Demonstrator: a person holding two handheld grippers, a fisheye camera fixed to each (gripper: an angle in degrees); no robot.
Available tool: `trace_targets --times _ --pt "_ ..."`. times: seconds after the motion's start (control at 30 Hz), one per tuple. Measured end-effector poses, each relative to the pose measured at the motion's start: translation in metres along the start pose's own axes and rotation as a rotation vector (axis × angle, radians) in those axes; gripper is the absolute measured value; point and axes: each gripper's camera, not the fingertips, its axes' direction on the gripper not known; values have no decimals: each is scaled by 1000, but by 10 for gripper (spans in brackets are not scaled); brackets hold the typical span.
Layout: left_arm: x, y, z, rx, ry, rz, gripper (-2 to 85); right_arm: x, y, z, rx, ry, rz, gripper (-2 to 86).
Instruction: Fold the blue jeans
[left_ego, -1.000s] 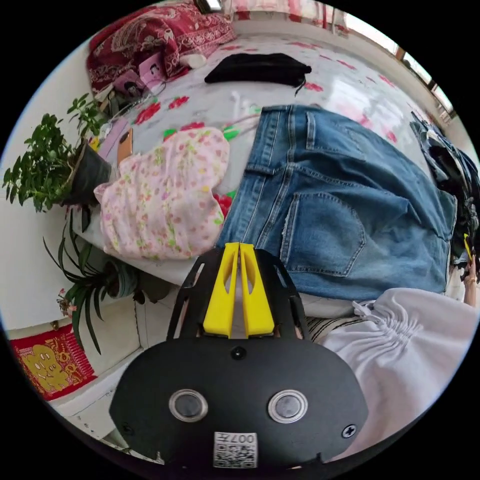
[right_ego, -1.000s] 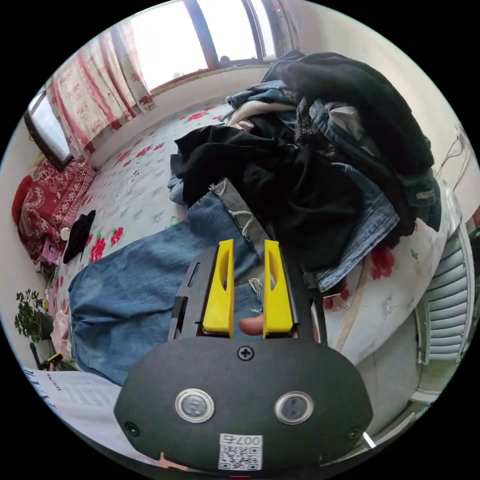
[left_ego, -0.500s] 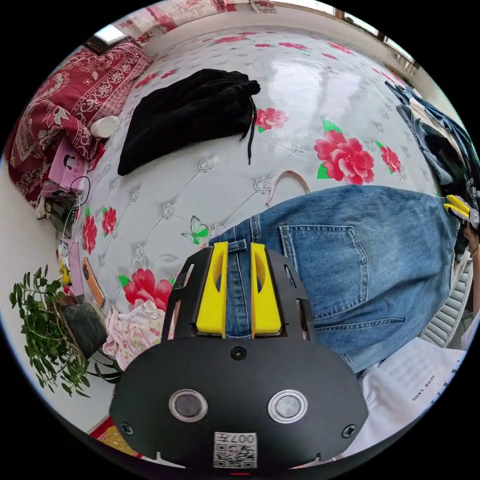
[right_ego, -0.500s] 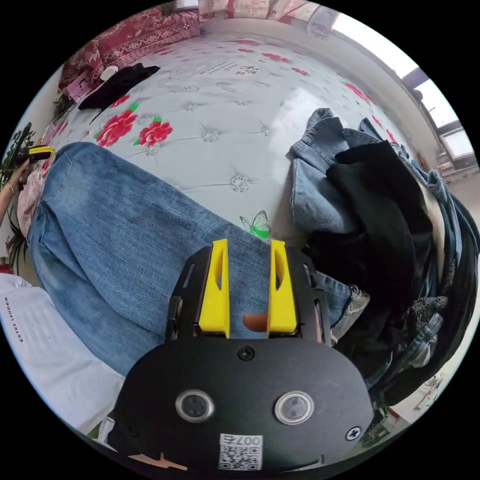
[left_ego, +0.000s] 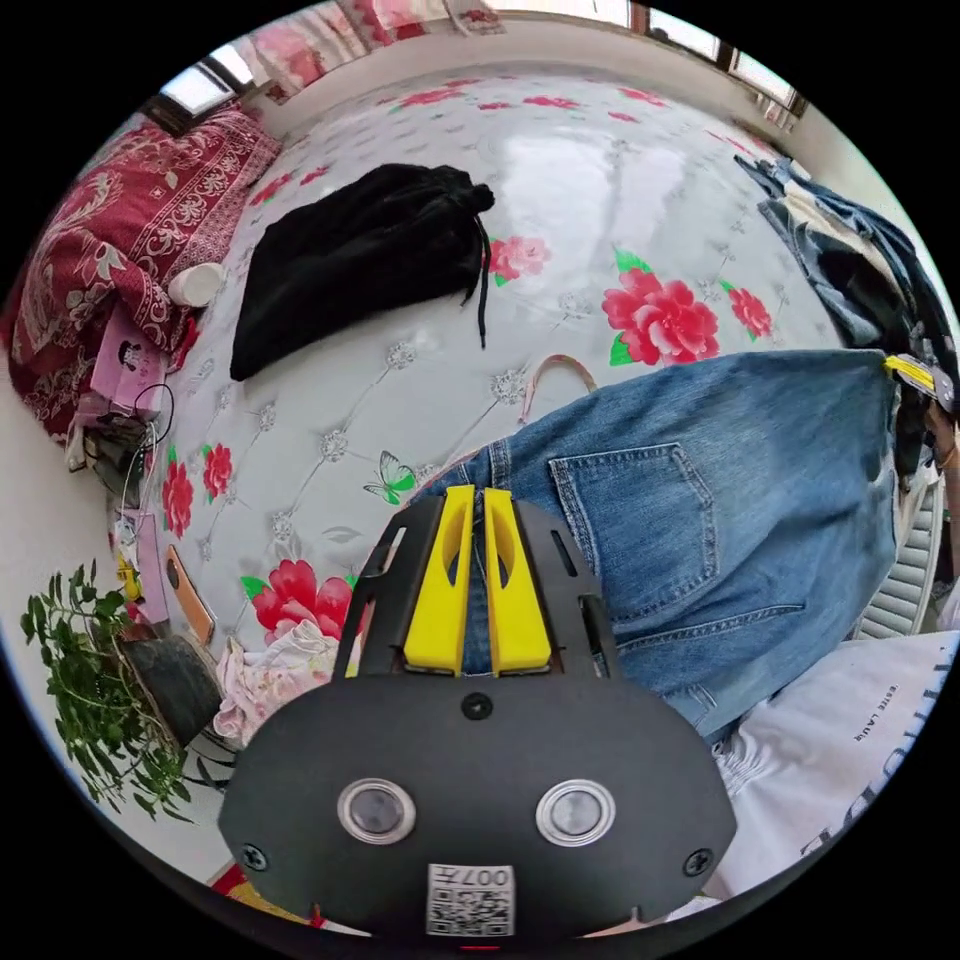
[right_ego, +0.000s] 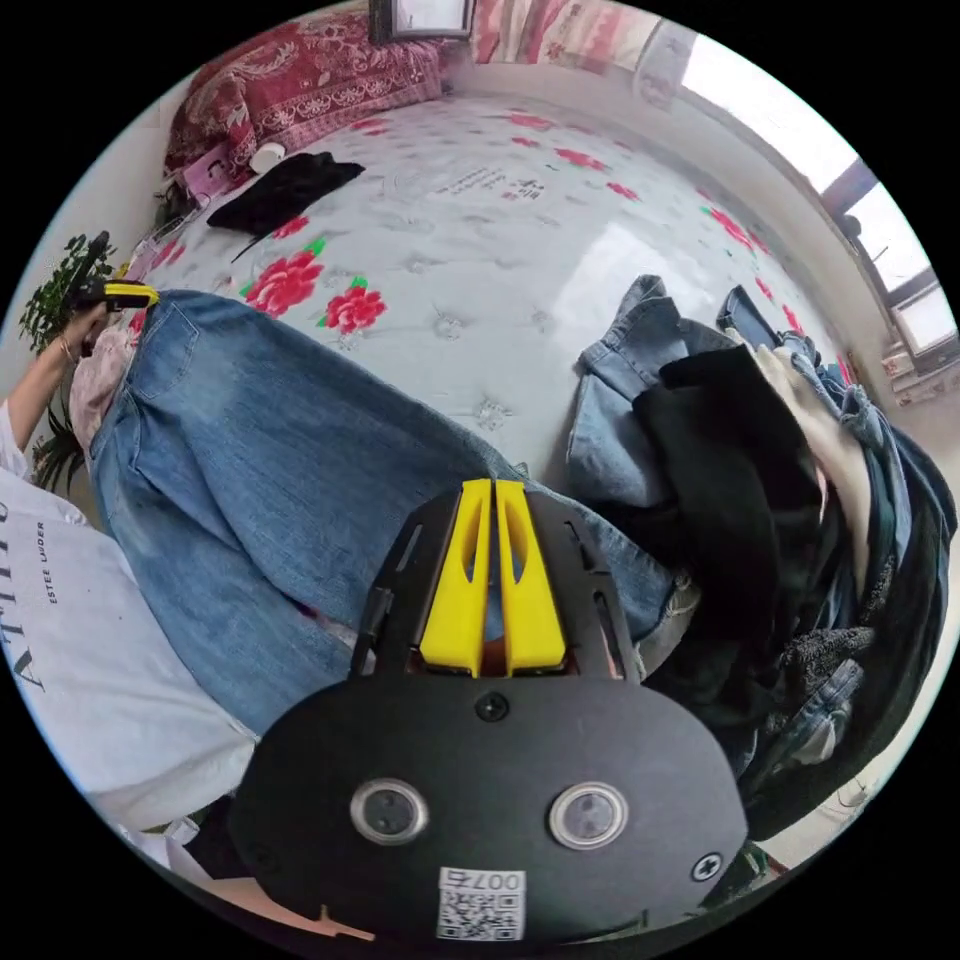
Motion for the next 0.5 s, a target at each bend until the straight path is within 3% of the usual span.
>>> trace_targets --times 0.2,0.3,0.43,0.5 --pt "-21 122 -117 271 21 -103 -7 -36 86 -125 295 145 -17 -2" --pt "-20 203 -147 339 46 -144 -6 -66 150 -152 332 174 -26 -1" --pt "-5 301 -100 179 69 -221 -5 -101 232 -125 199 138 2 1" --pt "1 334 -48 35 94 -282 -5 -114 285 -64 6 1 104 5"
